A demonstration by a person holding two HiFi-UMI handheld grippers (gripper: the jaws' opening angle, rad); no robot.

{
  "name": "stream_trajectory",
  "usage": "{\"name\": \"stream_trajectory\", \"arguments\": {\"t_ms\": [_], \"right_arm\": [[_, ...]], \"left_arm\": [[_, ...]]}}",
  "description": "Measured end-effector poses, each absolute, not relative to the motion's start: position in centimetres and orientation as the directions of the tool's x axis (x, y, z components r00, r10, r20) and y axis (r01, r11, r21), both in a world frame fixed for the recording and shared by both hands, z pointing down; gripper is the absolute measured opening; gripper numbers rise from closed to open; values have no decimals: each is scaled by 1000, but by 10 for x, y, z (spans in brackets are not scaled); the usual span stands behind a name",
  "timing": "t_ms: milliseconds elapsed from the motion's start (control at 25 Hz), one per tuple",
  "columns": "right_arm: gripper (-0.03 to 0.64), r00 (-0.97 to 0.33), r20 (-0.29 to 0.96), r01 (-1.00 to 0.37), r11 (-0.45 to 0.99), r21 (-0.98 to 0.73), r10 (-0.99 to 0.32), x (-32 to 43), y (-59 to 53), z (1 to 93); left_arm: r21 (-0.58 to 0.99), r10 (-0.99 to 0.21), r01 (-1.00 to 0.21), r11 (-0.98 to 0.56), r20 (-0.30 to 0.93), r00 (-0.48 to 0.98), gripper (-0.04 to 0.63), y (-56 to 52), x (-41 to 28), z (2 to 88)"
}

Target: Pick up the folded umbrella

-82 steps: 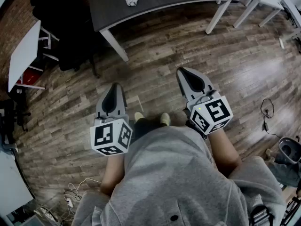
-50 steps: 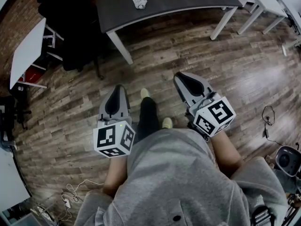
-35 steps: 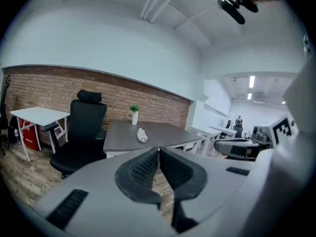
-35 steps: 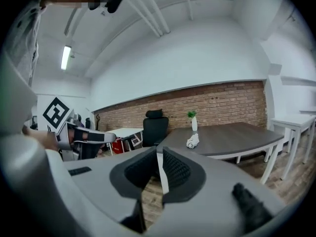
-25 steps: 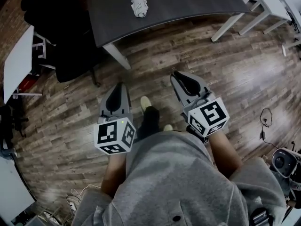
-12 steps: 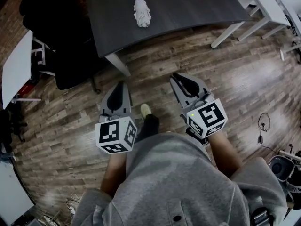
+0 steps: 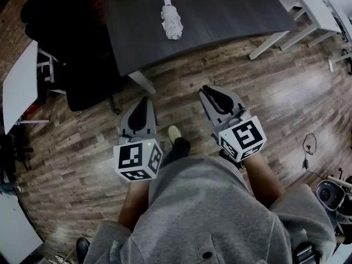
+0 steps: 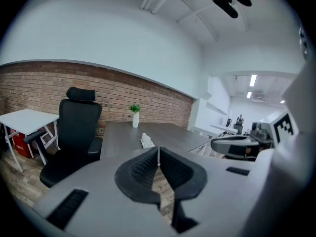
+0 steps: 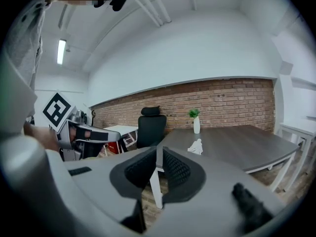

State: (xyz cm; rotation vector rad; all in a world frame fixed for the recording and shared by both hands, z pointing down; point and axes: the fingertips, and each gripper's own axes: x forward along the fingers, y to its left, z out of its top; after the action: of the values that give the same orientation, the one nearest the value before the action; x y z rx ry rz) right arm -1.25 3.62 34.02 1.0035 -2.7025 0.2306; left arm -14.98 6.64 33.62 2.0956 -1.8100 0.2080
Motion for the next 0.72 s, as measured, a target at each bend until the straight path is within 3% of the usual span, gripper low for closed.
{"name": "stream_trajectory", "arguments": {"t_ms": [720], "right_arm": [[44, -727, 301, -655, 754, -38, -617, -81, -18, 344]], "left_arm": [[207, -923, -971, -118, 337, 184, 24, 12, -216, 343]]}}
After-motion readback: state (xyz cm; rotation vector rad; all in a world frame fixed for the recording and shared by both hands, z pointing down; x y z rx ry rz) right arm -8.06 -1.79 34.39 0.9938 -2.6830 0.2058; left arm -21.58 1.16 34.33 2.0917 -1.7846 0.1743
